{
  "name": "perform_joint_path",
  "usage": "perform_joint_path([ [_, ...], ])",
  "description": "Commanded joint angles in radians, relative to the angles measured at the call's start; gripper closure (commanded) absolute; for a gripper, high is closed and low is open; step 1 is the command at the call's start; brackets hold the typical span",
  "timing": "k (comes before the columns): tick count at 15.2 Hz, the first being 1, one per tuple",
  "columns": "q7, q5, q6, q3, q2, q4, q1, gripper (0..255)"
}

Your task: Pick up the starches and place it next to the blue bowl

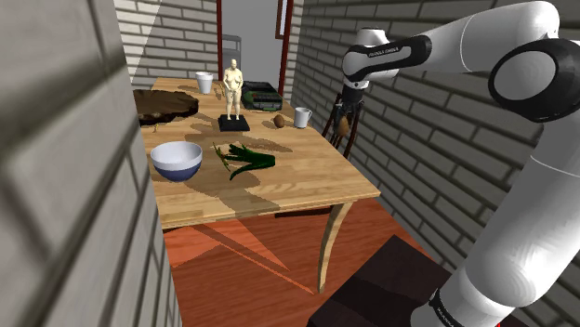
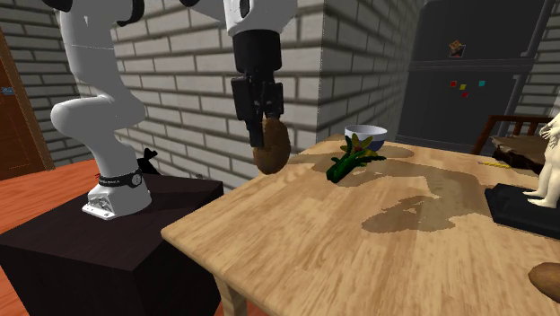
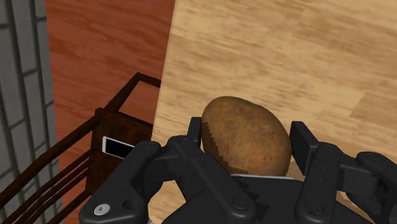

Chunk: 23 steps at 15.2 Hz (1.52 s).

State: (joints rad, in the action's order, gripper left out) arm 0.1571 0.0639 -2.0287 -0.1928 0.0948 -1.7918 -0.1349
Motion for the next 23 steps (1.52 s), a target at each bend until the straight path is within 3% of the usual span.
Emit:
perform_joint_path([
  [1, -0.041, 0.01, 0.007, 0.017, -0.011, -0.008, 0.022, 255],
  [12, -0.307, 0.055, 0.036, 0.131, -0.022, -0.014, 0.159, 255],
  [23, -0.553, 0.091, 0.107, 0.237, 0.081, 0.128, 0.296, 255],
])
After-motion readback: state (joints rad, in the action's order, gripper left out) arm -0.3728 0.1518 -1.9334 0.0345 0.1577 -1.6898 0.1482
